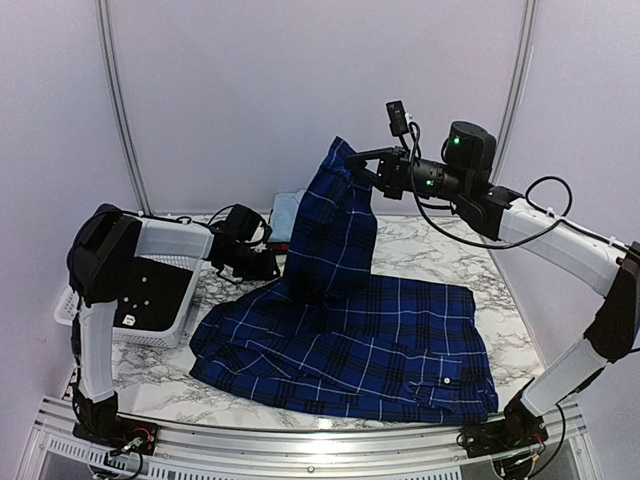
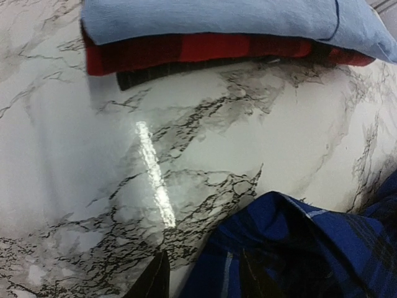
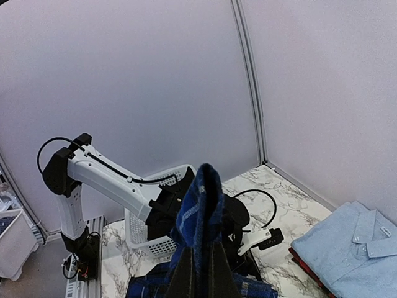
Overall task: Fold and stack the long sleeve shirts
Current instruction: Pass from the right arm to the left
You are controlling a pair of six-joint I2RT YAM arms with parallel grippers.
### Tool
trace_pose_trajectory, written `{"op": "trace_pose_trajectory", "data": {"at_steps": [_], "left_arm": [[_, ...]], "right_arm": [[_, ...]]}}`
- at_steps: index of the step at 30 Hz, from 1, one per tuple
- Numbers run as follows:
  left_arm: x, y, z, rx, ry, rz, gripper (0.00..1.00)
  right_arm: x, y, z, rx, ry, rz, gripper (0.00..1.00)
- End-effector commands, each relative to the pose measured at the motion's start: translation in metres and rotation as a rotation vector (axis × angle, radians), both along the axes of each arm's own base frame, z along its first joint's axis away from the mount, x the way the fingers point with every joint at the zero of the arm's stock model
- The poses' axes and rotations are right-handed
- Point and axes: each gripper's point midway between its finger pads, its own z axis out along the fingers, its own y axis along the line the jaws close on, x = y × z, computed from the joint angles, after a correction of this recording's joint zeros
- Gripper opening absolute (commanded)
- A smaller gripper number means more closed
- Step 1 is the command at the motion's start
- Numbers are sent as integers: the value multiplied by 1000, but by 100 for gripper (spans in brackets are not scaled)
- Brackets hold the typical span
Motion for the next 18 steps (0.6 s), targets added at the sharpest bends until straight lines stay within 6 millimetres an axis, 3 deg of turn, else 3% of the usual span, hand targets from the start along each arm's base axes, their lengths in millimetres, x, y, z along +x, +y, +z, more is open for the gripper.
{"op": "trace_pose_trajectory", "data": {"at_steps": [1, 6, 10, 18], "left_arm": [[-15, -12, -15, 103, 35, -107, 41], [-13, -11, -29, 223, 24, -92, 37], [-6, 8, -37, 330, 2, -20, 32], [0, 20, -45, 392, -11, 32, 12]], "right_arm": [[-7, -2, 17, 13, -41, -9, 0], [-7, -2, 18, 15, -39, -4, 0], [-8, -2, 18, 16, -37, -4, 0], [-10, -6, 23, 19, -50, -16, 0]]}}
